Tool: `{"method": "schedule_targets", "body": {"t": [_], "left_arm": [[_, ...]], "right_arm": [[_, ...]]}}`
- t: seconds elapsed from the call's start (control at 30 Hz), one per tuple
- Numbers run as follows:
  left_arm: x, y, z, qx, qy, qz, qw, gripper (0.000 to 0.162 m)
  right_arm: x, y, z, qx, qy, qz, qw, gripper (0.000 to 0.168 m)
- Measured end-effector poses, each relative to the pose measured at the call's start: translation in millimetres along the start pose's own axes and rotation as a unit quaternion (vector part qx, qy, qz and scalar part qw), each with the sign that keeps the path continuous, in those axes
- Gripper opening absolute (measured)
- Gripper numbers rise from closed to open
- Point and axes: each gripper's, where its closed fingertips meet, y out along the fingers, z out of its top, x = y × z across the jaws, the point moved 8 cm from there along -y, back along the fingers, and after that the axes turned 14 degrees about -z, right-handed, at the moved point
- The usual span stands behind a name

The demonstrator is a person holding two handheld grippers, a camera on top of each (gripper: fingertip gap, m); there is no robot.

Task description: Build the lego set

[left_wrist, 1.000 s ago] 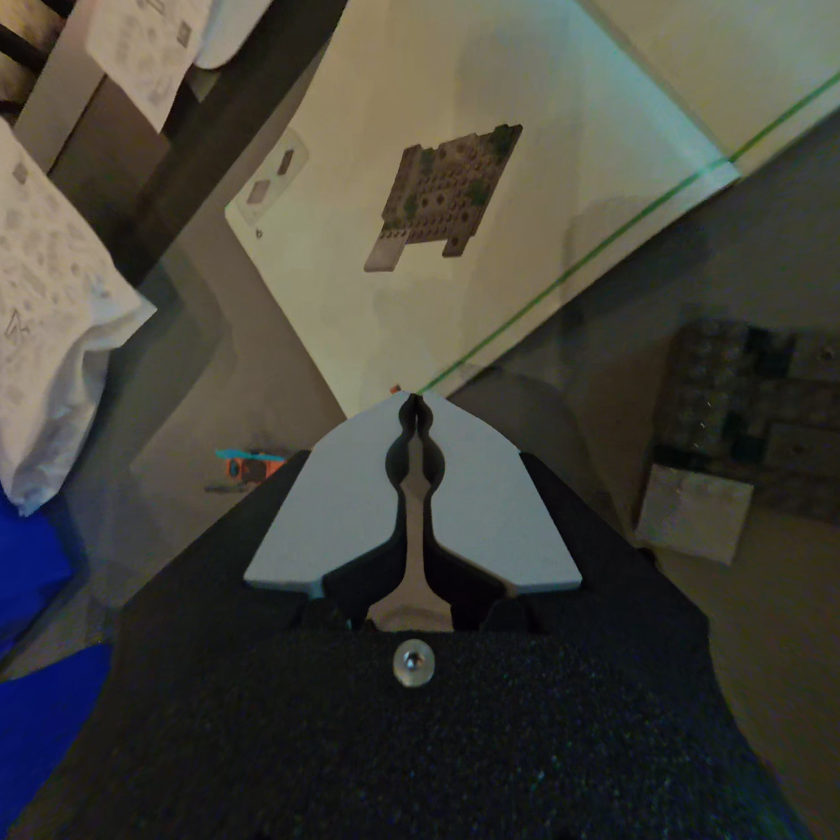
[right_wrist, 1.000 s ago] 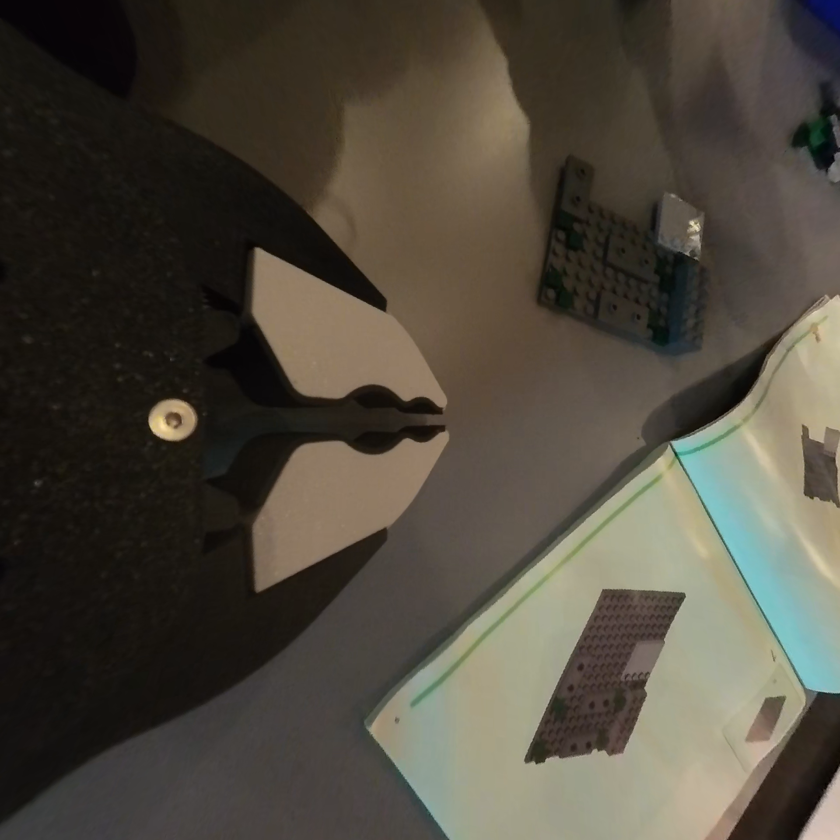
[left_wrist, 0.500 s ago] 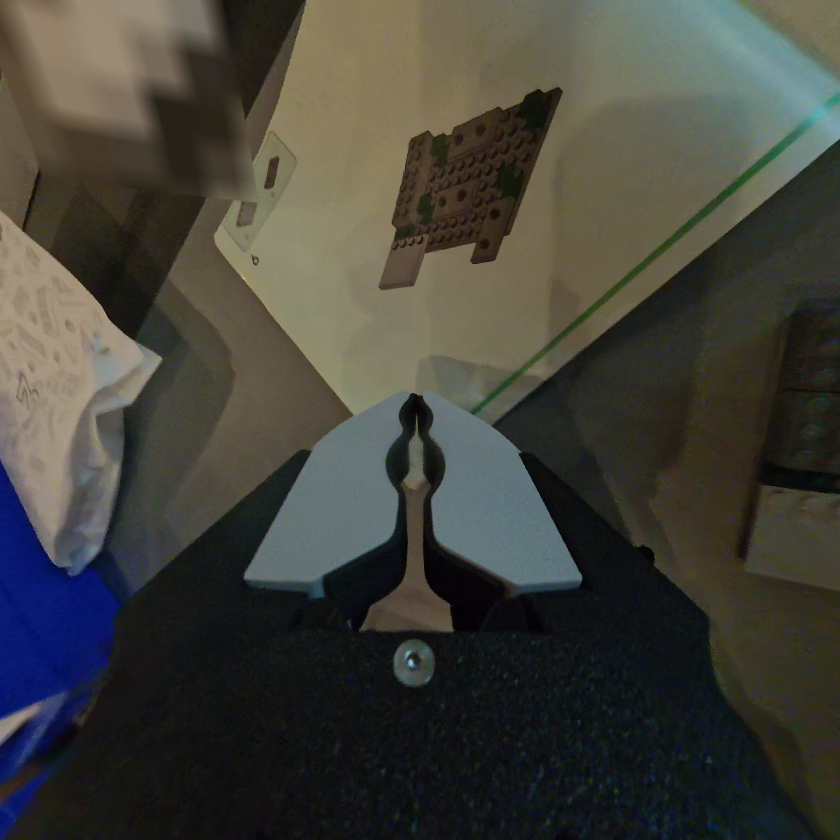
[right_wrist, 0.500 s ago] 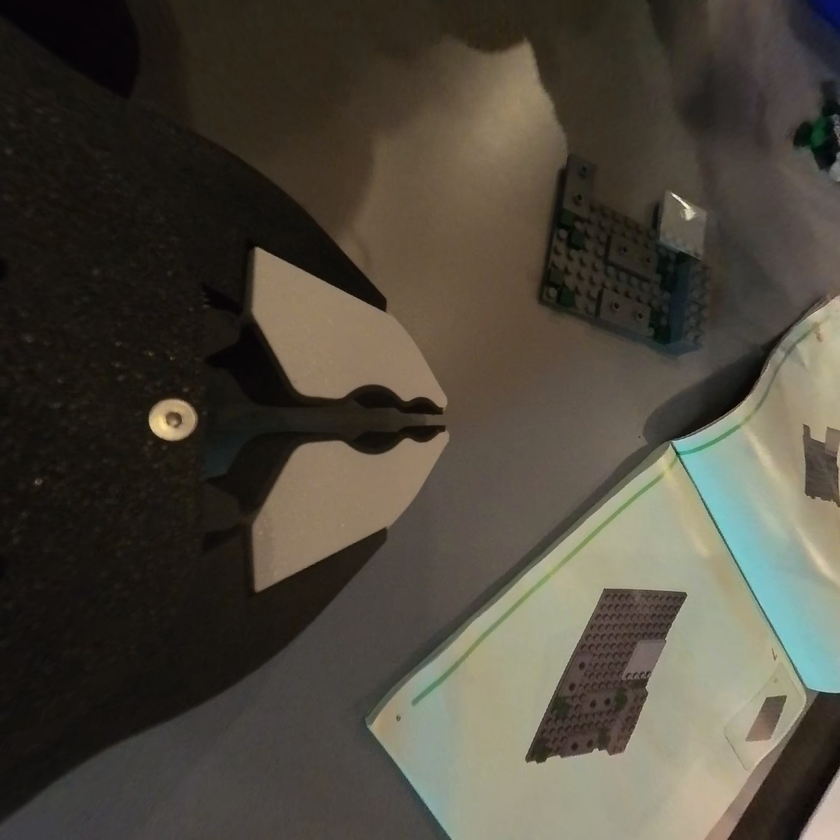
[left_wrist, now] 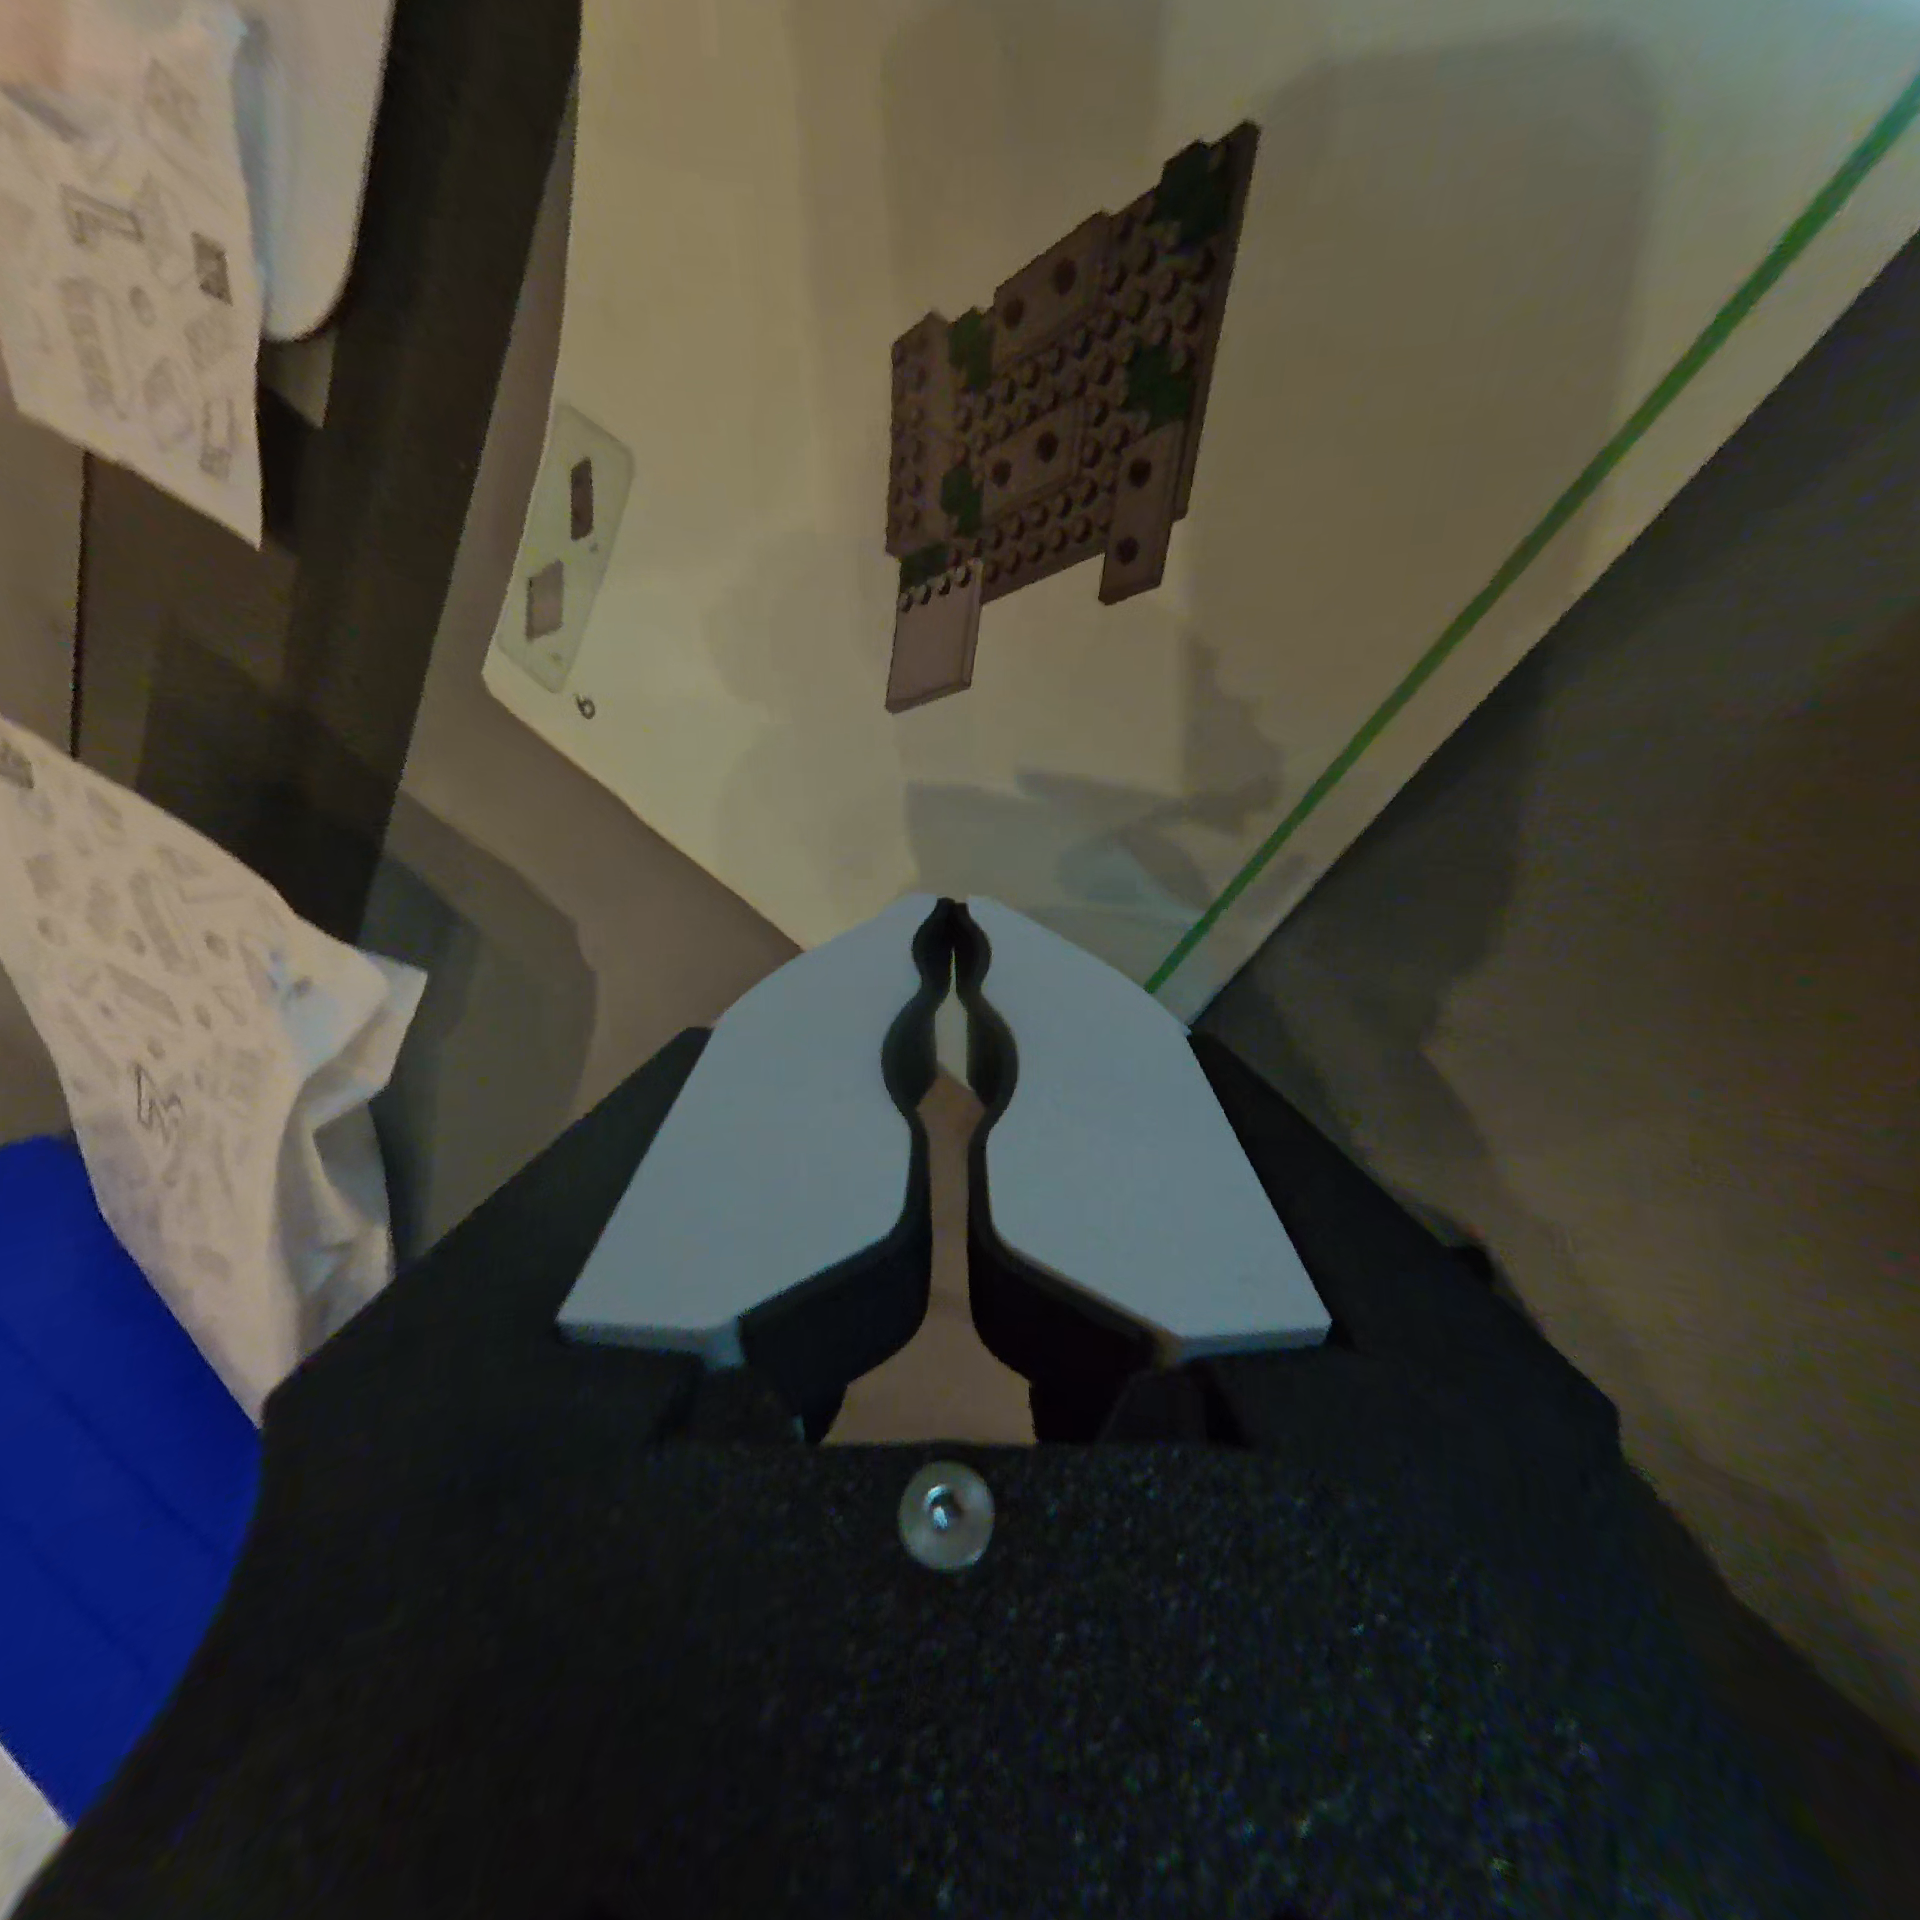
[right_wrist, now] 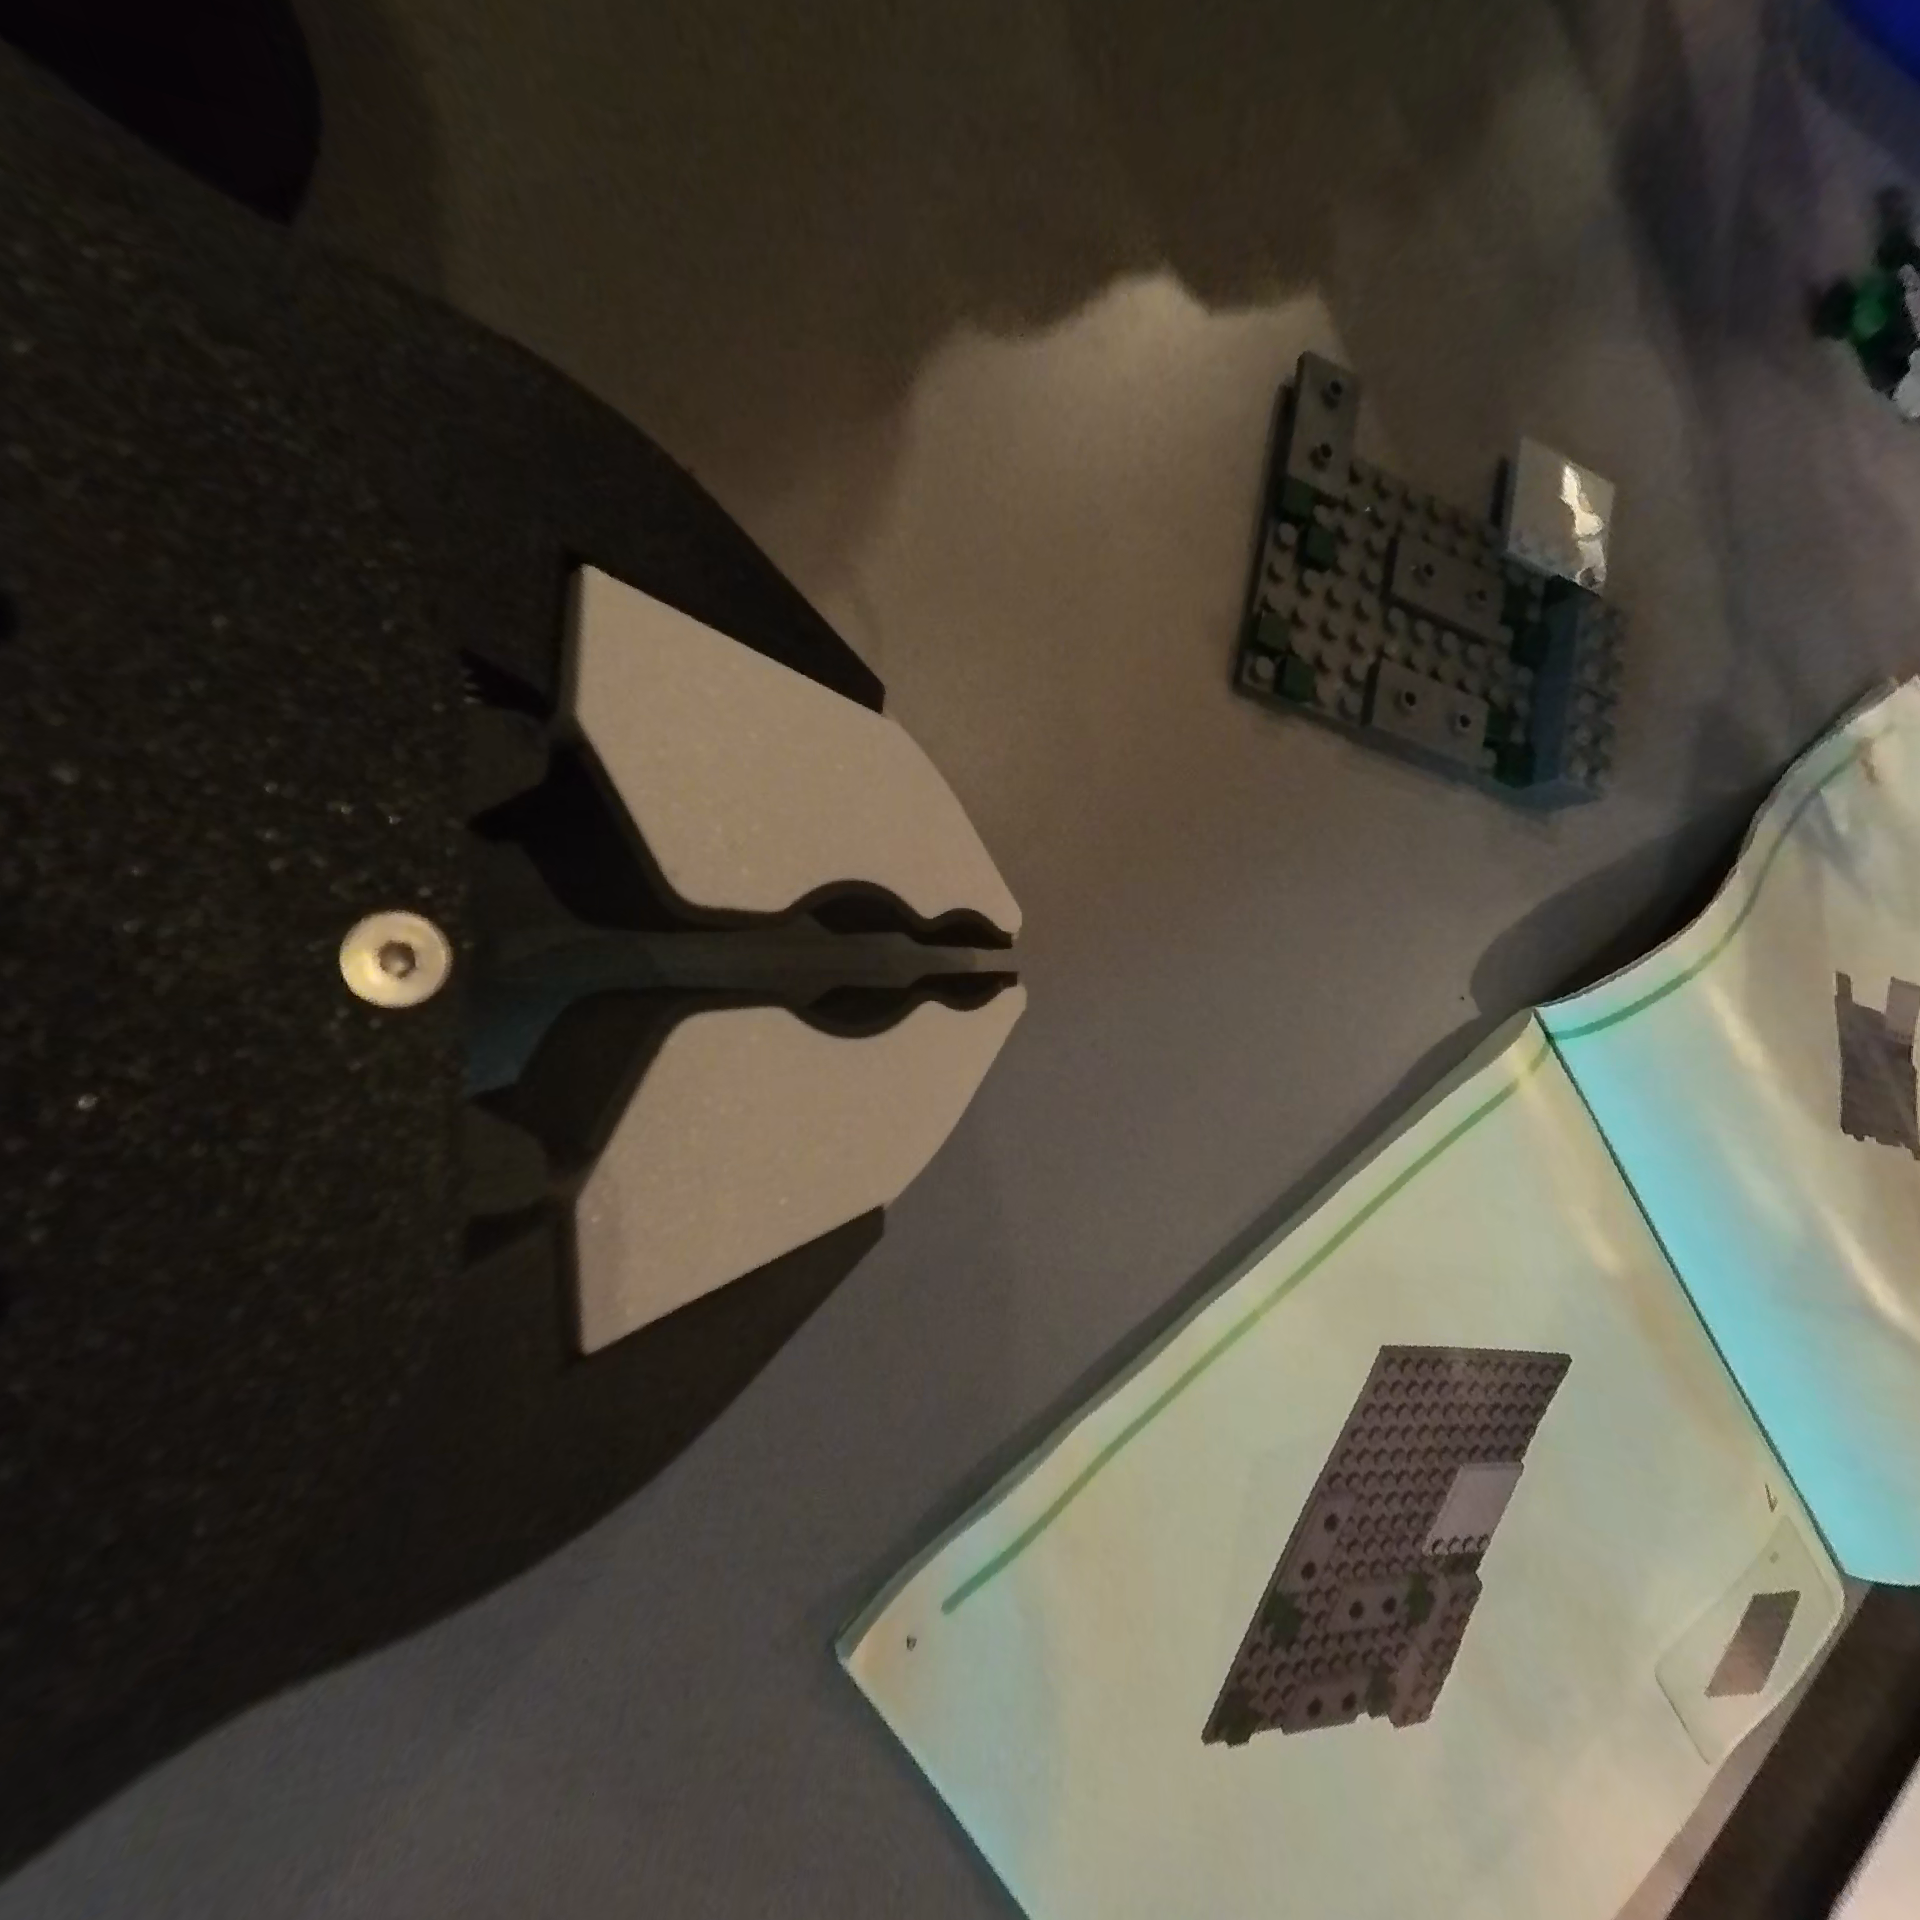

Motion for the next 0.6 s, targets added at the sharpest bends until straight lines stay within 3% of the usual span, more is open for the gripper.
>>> {"method": "schedule_targets", "body": {"t": [0.6], "left_arm": [[-7.3,1.1,8.4,0.012,0.121,-0.061,0.991,0.0]], "right_arm": [[-1.6,0.3,-0.2,-0.001,-0.012,-0.007,1.0,0.004]]}}
